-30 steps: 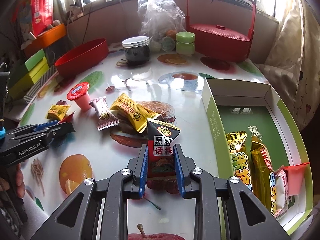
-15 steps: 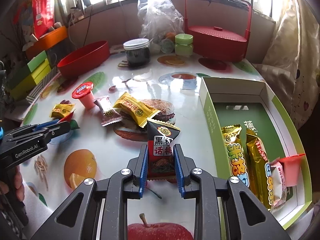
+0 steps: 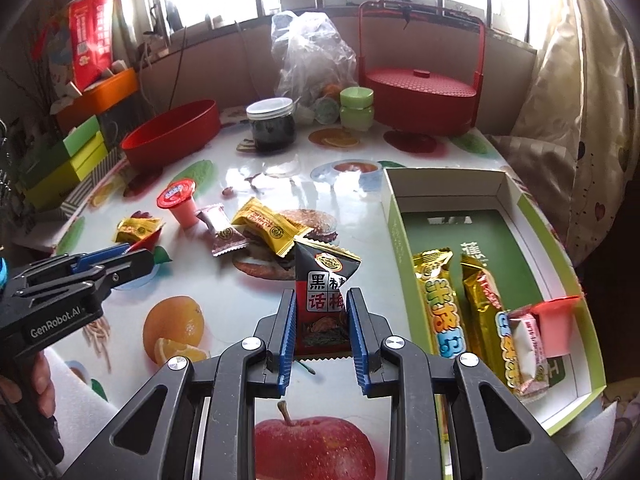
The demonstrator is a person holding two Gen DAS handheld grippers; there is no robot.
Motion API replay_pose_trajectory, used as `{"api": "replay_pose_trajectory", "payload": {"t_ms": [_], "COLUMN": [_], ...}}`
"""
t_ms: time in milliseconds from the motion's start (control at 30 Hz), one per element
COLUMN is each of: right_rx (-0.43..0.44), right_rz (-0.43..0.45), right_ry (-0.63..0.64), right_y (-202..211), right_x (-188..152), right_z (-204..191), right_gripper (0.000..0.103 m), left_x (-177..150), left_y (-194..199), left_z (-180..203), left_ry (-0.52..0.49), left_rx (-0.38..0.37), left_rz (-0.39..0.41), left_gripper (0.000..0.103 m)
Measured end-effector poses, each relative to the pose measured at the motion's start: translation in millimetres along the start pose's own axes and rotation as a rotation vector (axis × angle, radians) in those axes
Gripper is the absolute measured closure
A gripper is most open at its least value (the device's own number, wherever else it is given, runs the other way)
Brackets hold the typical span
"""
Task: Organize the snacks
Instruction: 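Carry the red-and-black packet with both tools over the green box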
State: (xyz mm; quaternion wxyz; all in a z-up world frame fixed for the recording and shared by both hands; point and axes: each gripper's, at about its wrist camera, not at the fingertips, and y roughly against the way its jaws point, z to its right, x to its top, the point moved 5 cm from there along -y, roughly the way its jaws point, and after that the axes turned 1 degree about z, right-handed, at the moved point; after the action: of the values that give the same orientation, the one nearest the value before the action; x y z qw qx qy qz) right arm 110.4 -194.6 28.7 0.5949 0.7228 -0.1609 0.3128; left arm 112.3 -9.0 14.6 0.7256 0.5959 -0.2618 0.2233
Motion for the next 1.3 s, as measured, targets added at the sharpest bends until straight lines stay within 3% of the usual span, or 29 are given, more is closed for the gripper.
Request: {"api": "replay_pose_trajectory", "payload": {"t_ms": [733, 1300], "right_rx": [-0.101, -0.182], "right_rz": [0.060, 0.050], "right_ry": [-0.094, -0.160], "right_y": [40, 51], "right_x": [-2, -14], "right_z": [54, 97], "right_gripper": [0.079, 0.079], "left_x": [11, 16], "left_y": [2, -14], "left_z": [80, 138], "left_ry": [-0.095, -0.151], "left_rx": [-0.132, -0.236], "left_rz": [0.010, -0.016], "left_gripper": [0.073, 0.073]}}
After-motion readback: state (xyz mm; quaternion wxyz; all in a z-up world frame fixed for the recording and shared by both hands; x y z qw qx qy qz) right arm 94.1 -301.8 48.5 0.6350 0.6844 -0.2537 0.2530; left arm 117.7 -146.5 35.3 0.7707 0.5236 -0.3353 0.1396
